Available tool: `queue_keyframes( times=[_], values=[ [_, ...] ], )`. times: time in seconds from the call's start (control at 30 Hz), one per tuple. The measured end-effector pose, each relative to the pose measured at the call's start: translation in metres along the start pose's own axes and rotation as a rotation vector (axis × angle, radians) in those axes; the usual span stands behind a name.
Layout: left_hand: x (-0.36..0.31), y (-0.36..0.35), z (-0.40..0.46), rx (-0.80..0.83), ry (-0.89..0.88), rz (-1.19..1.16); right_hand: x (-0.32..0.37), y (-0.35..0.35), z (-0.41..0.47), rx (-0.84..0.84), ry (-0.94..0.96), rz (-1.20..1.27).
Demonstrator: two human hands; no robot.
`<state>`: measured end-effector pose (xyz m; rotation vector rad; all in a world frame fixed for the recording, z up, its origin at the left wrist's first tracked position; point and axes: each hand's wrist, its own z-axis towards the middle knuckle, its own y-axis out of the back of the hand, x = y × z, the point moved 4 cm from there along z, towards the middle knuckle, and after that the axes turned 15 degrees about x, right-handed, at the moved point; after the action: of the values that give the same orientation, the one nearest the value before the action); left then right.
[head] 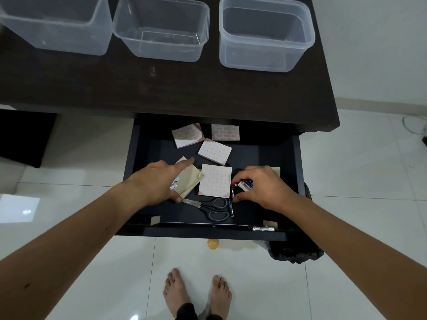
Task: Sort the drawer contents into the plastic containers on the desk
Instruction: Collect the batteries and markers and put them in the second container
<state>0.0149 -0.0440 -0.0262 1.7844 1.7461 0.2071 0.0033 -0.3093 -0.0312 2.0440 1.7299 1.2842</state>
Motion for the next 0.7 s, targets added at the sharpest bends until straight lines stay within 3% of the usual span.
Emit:
queue_keyframes(
  times=[0.2,0.4,0.7],
  values=[
    [-0.002,-0.001,-0.004,-0.048,0.052,0.044,-0.003,0.007,-0.005,-0.028,-0.014,0.236],
    [-0.006,0.002,-0.011,-0.053,-0.010,-0.147,0.004,0.011,-0.010,0.063,-0.006,0.707],
    [-0.005,-0.007,-0.009,-0.077,-0.075,-0.257,0.005,0.009,-0.014,0.083,-0.006,0.899]
  ],
)
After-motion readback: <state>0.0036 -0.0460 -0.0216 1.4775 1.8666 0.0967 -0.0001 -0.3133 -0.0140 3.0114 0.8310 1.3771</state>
